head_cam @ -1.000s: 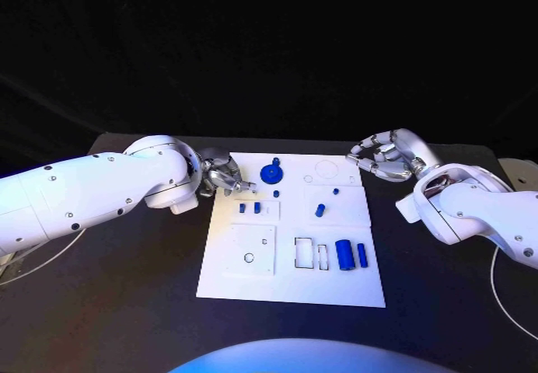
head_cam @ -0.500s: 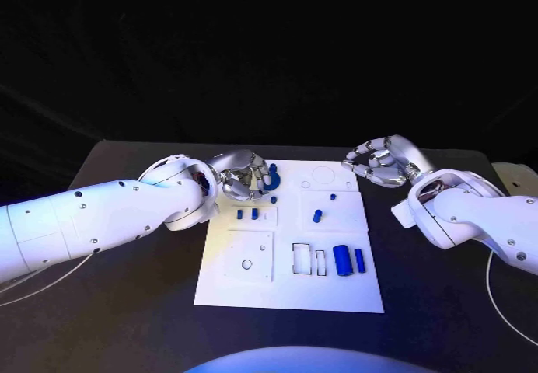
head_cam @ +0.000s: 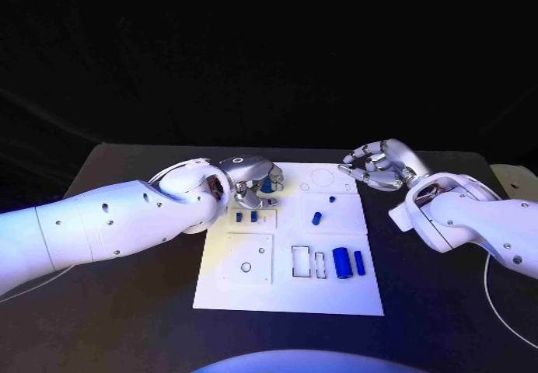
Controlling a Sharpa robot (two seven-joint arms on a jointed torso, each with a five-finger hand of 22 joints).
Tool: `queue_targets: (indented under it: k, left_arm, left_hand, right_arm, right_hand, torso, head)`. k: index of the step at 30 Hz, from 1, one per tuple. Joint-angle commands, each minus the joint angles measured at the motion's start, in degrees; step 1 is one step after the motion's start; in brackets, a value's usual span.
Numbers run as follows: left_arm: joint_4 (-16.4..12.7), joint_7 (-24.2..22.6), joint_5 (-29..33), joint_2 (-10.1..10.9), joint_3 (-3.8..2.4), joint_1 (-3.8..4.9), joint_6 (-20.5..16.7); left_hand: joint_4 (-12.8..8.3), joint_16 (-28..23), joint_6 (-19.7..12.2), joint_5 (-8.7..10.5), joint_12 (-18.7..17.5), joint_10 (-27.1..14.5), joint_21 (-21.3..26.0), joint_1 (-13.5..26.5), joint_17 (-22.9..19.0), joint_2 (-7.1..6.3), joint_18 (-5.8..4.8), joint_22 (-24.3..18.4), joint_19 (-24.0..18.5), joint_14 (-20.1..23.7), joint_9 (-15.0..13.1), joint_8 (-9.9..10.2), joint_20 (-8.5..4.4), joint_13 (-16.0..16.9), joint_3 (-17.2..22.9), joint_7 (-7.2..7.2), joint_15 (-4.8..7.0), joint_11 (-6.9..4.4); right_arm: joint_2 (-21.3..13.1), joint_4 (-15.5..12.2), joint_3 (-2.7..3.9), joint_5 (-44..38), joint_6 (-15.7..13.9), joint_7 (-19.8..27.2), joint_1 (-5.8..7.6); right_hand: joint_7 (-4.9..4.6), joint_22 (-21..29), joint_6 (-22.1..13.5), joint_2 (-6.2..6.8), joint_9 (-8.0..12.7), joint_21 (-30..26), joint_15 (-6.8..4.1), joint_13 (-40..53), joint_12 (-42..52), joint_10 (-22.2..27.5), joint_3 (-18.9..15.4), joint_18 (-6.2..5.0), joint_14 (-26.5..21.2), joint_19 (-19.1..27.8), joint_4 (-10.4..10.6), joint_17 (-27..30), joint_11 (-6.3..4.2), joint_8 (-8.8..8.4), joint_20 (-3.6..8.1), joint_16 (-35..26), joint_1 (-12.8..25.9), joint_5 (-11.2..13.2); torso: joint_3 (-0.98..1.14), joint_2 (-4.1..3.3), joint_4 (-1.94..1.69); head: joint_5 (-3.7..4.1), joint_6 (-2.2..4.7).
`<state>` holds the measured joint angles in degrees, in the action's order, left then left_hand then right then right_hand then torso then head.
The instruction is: Assemble the parts on the task board
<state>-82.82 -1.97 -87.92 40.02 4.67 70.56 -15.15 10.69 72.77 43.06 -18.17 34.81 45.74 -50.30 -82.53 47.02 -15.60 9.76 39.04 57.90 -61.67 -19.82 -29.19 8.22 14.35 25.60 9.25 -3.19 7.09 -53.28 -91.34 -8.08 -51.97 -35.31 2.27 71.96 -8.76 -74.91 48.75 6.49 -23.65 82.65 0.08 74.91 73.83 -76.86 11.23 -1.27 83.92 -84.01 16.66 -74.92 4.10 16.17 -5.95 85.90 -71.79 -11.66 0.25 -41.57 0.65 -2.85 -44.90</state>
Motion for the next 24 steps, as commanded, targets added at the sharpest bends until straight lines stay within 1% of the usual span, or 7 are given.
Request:
queue_targets:
  k: [1, 4, 6, 11, 16, 19, 24]
  left_arm:
    - [0.8, 0.8, -6.1, -0.9, -0.02, -0.22, 3.6]
    - [1.4, 1.5, -6.8, -1.5, -0.04, -0.31, 4.7]
    - [1.9, 1.9, -7.2, -1.8, -0.08, -0.34, 5.5]
    - [2.6, 2.6, -7.6, -2.4, -0.15, -0.37, 7.2]
    - [2.9, 3.1, -7.7, -2.8, -0.24, -0.38, 8.5]
    - [3.2, 3.5, -7.8, -3.1, -0.27, -0.38, 8.4]
    - [3.8, 3.8, -7.8, -3.5, -0.31, -0.38, 8.5]
  left_hand:
    - [-0.1, 0.4, 0.5, 0.35, -1.1, -0.7, -0.3, -0.5, -1.1, -0.40, 0.71, 0.3, -0.5, 0.8, 0.7, 0.9, 0.10, -0.9, -0.5, -0.39, -0.04, 0.02]
    - [-0.1, 1.0, 0.5, 0.86, -2.2, -1.0, -0.6, -0.5, -2.0, -0.37, 0.72, 0.6, -0.8, 1.1, 1.6, 2.2, 0.23, -2.0, -1.1, -0.38, -0.14, 0.17]
    - [-0.3, 1.4, 0.9, 1.35, -3.1, -1.1, -0.8, -0.8, -2.5, -0.18, 0.74, 0.8, -0.8, 1.1, 2.0, 2.8, 0.33, -2.7, -1.5, -0.29, -0.25, 0.28]
    - [-0.5, 1.8, 1.4, 1.36, -4.5, -1.0, -1.0, -1.5, -4.0, 0.40, 0.76, 1.1, -0.9, 1.6, 2.8, 4.1, 0.47, -4.0, -1.7, -0.23, -0.36, 0.43]
    - [-0.6, 3.8, 3.5, 1.31, -5.5, 2.2, -2.0, -1.9, -3.5, 0.77, 0.78, 1.9, -0.7, 0.1, 3.7, 5.5, 0.42, -5.5, -1.1, -0.37, -0.27, 0.35]
    - [-0.7, 5.0, 4.6, 1.28, -5.8, 4.4, -2.7, -2.3, -2.8, 1.14, 0.84, 2.4, -0.5, -1.2, 4.1, 6.2, 0.23, -6.0, -0.2, -0.28, -0.03, 0.07]
    - [-1.1, 6.0, 5.8, 1.34, -6.2, 5.7, -3.5, -2.7, -2.1, 1.46, 0.85, 2.9, -0.2, -2.4, 4.3, 6.6, -0.06, -6.5, 0.9, -0.27, 0.26, -0.25]
  right_arm:
    - [0.1, 0.0, 0.00, -1.7, 0.2, 0.7, -0.09]
    - [0.2, 0.0, 0.00, -1.7, 0.2, 0.7, -0.12]
    - [0.2, 0.0, 0.00, -1.7, 0.2, 0.6, -0.14]
    - [0.2, 0.0, 0.00, -1.7, 0.2, 0.6, -0.15]
    - [0.3, 0.0, 0.00, -1.6, 0.2, 0.6, -0.16]
    - [0.3, 0.0, 0.00, -1.6, 0.2, 0.6, -0.17]
    - [0.3, 0.0, 0.00, -1.6, 0.2, 0.6, -0.17]
  right_hand:
    - [-0.04, -10.4, -0.4, -0.25, 0.1, -0.2, -0.34, 0.2, -0.2, 0.3, -0.2, -0.62, 4.1, -2.3, -0.1, -7.7, -0.08, 0.24, 0.25, -0.2, -0.3, -0.4]
    - [-0.04, -10.4, -0.4, -0.25, 0.1, -0.2, -0.34, 0.2, -0.2, 0.3, -0.2, -0.62, 4.1, -2.3, -0.1, -7.7, -0.08, 0.24, 0.25, -0.2, -0.3, -0.4]
    - [-0.04, -10.4, -0.4, -0.25, 0.1, -0.2, -0.34, 0.2, -0.2, 0.3, -0.2, -0.62, 4.1, -2.3, -0.1, -7.7, -0.08, 0.24, 0.25, -0.2, -0.3, -0.4]
    - [-0.04, -10.4, -0.4, -0.25, 0.1, -0.2, -0.34, 0.2, -0.2, 0.3, -0.2, -0.62, 4.1, -2.3, -0.1, -7.7, -0.08, 0.24, 0.25, -0.2, -0.3, -0.4]
    - [-0.04, -10.4, -0.4, -0.25, 0.1, -0.2, -0.34, 0.2, -0.2, 0.3, -0.2, -0.62, 4.1, -2.3, -0.1, -7.7, -0.08, 0.24, 0.25, -0.2, -0.3, -0.4]
    - [-0.04, -10.4, -0.4, -0.25, 0.1, -0.2, -0.34, 0.2, -0.2, 0.3, -0.2, -0.62, 4.1, -2.3, -0.1, -7.7, -0.08, 0.24, 0.25, -0.2, -0.3, -0.4]
    - [-0.04, -10.4, -0.4, -0.25, 0.1, -0.2, -0.34, 0.2, -0.2, 0.3, -0.2, -0.62, 4.1, -2.3, -0.1, -7.7, -0.08, 0.24, 0.25, -0.2, -0.3, -0.4]
  torso:
    - [0.00, 0.03, 0.07]
    - [-0.01, 0.01, 0.17]
    - [0.03, 0.01, 0.13]
    - [0.06, 0.01, 0.01]
    - [0.02, 0.00, 0.00]
    - [0.02, 0.02, 0.04]
    - [0.01, 0.00, 0.04]
  head:
    - [-0.26, -0.06]
    - [-0.23, -0.06]
    - [-0.21, -0.07]
    - [-0.14, -0.04]
    - [-0.13, -0.19]
    - [-0.20, -0.20]
    - [-0.17, -0.21]
